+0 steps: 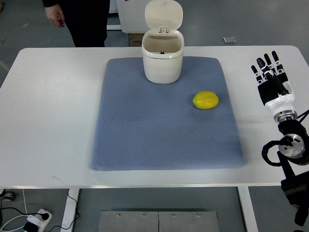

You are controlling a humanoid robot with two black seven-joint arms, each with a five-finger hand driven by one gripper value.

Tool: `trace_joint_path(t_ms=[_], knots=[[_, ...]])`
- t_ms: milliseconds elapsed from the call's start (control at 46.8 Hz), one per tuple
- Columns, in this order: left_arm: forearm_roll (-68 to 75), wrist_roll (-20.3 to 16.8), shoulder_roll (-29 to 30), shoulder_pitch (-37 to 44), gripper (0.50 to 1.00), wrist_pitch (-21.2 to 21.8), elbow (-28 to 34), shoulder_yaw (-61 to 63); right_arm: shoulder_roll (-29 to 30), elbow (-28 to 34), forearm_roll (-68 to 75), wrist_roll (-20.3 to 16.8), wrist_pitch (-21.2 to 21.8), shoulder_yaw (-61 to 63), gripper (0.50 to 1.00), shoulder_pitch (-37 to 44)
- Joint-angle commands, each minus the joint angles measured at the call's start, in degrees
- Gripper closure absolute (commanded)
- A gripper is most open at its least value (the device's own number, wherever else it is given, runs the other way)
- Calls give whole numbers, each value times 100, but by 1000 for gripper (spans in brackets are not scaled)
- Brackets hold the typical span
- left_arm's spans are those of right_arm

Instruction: Put lemon in trash with right hand

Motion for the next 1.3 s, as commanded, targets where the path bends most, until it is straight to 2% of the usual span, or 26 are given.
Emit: trace_joint_path(t_ms=[0, 1025, 1282], knots=[[0, 0, 0, 9, 500, 18, 0, 7, 0, 0, 0, 0, -1, -8, 500, 0], [0, 0, 0, 9, 500, 9, 0, -2, -35, -8, 9, 0, 17, -167, 500, 106], [0, 0, 0, 9, 500, 9, 0, -2, -43, -254, 202, 8, 17, -167, 500, 211]])
